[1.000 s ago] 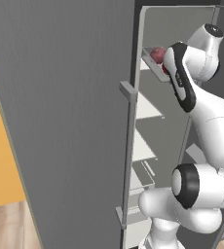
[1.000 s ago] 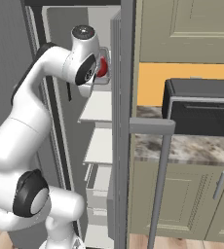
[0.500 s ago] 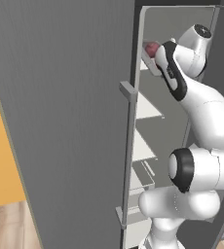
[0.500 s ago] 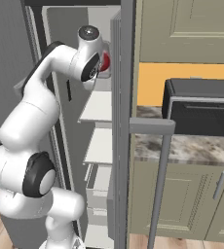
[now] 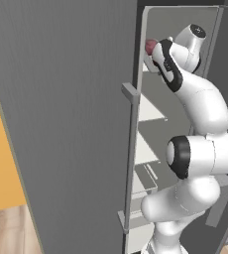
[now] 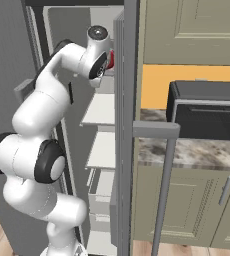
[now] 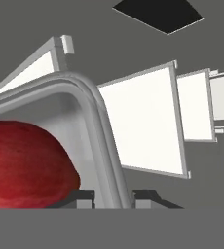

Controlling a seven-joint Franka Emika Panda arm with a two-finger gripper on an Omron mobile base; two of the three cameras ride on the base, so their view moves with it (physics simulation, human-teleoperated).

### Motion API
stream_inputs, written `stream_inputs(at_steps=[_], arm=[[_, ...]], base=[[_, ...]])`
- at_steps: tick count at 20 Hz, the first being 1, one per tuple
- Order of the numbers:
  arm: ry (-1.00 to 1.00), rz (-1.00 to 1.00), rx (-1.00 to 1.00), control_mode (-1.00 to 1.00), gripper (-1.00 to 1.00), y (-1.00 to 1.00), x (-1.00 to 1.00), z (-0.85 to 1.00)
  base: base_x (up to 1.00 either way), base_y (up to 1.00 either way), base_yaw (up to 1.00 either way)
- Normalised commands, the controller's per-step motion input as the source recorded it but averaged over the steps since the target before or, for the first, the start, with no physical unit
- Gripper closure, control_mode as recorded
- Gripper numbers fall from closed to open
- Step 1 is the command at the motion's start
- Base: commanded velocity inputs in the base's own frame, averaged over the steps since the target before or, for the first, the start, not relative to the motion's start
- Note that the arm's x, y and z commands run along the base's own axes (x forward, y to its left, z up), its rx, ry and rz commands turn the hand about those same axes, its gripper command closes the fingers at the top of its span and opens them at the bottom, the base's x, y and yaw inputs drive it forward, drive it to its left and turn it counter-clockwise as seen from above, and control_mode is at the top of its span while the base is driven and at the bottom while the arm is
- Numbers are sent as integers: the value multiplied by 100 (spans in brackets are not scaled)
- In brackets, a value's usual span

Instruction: Take the onion and onion out of the freezer and place them in the tupperware container on the counter. Then put the tupperware containing the vegetables back in the freezer.

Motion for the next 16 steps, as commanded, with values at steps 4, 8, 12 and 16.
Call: stream_inputs(at_steps=[4,8,12,16], arm=[[-5,0,3,-100,100,2,35,0],[-5,0,3,-100,100,0,33,0],[-1,0,3,-100,100,0,34,0],[0,0,2,-100,100,1,35,0]], base=[[0,0,0],[0,0,0],[0,0,0],[0,0,0]])
